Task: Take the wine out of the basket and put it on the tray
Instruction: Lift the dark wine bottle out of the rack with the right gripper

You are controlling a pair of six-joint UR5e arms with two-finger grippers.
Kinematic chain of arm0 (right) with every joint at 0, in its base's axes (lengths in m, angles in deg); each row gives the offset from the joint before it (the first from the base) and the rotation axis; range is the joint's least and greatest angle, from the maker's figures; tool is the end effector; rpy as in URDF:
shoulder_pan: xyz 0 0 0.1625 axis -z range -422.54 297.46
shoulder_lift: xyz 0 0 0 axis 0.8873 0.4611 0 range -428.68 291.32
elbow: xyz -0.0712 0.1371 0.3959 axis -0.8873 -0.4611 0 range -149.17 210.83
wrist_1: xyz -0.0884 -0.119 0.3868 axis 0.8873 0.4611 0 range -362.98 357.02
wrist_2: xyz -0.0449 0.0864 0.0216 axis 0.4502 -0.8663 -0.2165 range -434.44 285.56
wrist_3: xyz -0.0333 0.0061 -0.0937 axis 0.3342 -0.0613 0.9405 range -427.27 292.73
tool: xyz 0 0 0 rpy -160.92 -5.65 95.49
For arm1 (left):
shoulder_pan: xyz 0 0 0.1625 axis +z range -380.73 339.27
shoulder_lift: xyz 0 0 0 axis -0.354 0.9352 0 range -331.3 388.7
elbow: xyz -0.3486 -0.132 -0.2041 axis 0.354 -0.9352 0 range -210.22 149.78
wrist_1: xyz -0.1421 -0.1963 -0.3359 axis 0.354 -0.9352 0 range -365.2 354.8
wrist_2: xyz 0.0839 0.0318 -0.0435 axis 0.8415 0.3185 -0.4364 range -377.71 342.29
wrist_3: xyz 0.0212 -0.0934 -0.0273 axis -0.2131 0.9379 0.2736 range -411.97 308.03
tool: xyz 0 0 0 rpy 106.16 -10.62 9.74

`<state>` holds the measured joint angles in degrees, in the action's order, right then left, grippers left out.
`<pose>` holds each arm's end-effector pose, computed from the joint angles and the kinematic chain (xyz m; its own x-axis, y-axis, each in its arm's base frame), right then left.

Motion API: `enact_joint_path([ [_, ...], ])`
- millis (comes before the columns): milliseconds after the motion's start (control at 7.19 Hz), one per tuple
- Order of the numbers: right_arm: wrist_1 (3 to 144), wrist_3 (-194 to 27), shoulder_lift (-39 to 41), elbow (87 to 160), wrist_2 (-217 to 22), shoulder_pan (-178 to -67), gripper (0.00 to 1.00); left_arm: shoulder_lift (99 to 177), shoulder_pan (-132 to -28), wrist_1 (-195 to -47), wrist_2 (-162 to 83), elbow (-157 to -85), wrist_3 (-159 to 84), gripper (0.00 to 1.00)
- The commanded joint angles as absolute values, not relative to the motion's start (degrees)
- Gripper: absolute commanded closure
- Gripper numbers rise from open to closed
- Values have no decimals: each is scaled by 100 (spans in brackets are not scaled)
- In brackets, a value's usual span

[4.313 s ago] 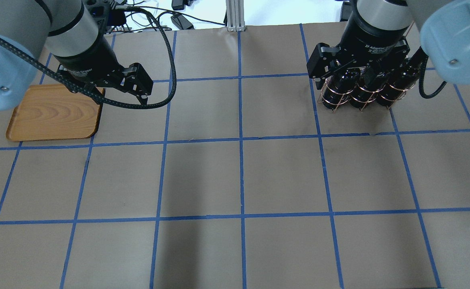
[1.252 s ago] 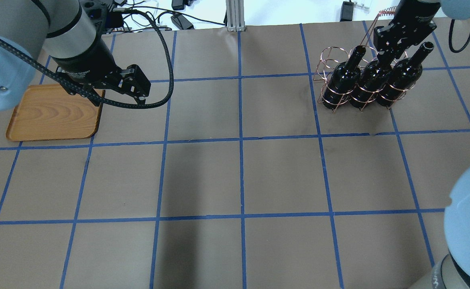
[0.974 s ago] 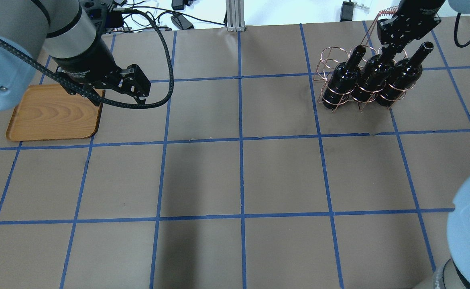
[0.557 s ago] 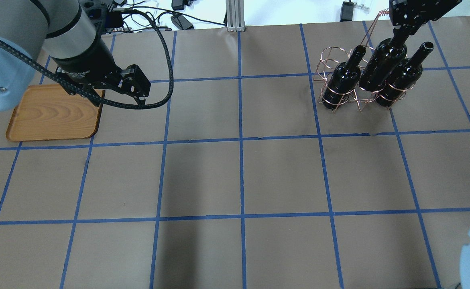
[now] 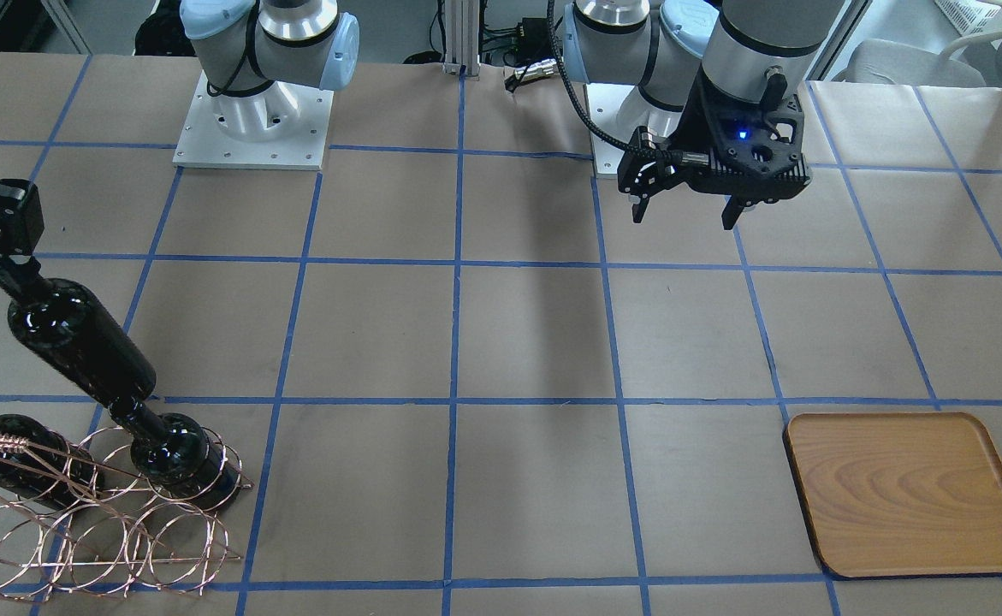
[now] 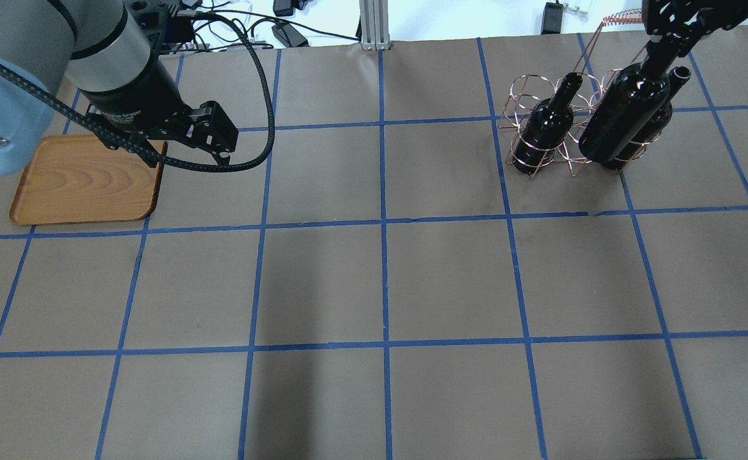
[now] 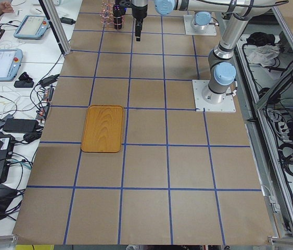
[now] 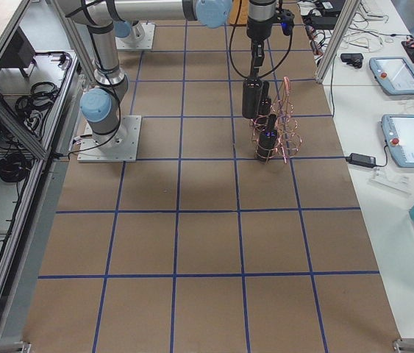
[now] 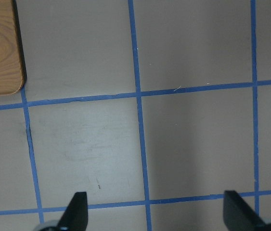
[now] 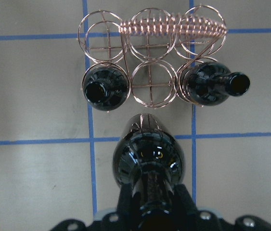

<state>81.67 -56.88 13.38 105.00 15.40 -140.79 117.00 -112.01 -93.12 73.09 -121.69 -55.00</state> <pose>0.0185 -0.5669 0.5422 -0.9997 0.0239 0.0053 0.0236 0.9987 -0.0444 -0.1426 -0.4801 0.4935 -0.9971 0.0745 -0.0160 0.0751 0.9964 -0.0395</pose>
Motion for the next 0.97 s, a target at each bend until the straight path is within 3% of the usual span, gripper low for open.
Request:
enact_joint_path([
  [0,8059,-6509,1655,11253,1547,-14643,100,11695,-10847,-9300,7230,-12084,-5820,0],
  [835,9465,-9746,1139,11504,1513,-17062,100,11712,-9467,-9283,6702,-12075,-6362,0],
])
